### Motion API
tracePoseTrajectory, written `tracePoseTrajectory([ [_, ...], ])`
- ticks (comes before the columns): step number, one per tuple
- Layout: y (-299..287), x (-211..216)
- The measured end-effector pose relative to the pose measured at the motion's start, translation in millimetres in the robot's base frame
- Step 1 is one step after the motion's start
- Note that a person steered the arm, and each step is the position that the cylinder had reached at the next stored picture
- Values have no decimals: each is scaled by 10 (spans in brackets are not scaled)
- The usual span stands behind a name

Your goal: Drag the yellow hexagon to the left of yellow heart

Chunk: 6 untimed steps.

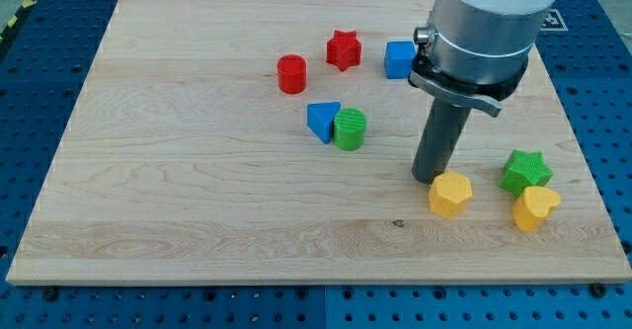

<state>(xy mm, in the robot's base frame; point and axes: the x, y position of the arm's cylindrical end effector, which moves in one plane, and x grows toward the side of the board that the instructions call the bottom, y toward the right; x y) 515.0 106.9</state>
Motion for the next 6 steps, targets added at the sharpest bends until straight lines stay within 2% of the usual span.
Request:
tracePoseTrajectory([
  [1,-115,62],
  [3,173,238],
  [6,303,433],
])
